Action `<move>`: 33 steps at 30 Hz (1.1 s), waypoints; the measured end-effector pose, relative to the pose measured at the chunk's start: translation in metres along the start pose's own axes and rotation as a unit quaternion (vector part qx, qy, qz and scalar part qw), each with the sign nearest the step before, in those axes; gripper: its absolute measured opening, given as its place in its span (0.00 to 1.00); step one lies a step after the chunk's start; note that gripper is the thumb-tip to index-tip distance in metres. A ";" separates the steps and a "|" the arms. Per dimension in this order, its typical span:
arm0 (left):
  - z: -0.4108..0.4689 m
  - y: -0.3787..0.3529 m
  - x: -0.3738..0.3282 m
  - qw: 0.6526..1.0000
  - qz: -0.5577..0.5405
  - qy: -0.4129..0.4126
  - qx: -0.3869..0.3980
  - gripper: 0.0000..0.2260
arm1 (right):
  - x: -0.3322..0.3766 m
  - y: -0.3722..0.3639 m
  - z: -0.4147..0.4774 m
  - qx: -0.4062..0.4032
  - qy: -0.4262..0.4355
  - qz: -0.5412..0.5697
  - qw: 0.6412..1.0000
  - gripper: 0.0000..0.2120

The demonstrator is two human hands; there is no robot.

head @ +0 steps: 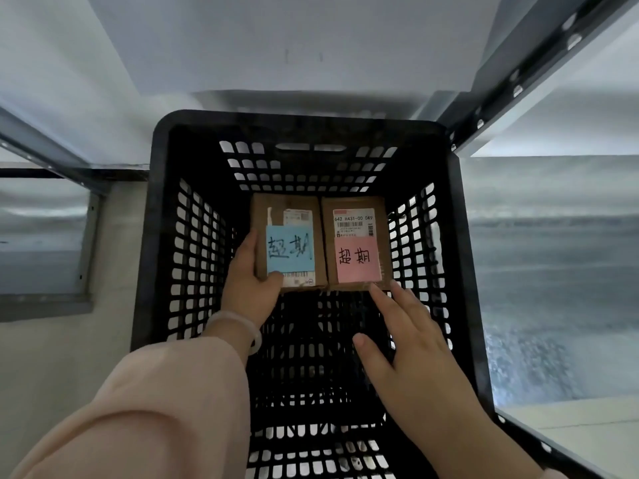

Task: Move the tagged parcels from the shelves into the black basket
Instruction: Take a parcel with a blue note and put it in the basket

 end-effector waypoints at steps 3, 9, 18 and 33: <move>0.006 -0.015 -0.005 0.991 0.110 0.017 0.068 0.38 | 0.000 0.002 0.001 -0.011 0.010 -0.041 0.999 0.30; -0.025 -0.011 -0.039 0.937 0.345 -0.008 0.043 0.37 | 0.013 0.006 -0.010 -0.014 0.020 -0.105 0.994 0.32; -0.189 0.017 -0.141 0.889 0.422 -0.138 -0.117 0.30 | 0.073 0.037 -0.092 -0.049 0.102 -0.181 0.977 0.36; -0.459 0.011 -0.264 0.841 0.458 -0.227 -0.178 0.28 | 0.123 0.097 -0.347 -0.157 0.206 -0.259 0.930 0.36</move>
Point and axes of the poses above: each hand's wrist, its own z-axis towards the middle knuckle, its own y-axis out of the back of the hand, x = y × z, the point moved 9 cm from there along z, towards the middle knuckle, and after that the axes turned 12 degrees about x, right-handed, at the moved point
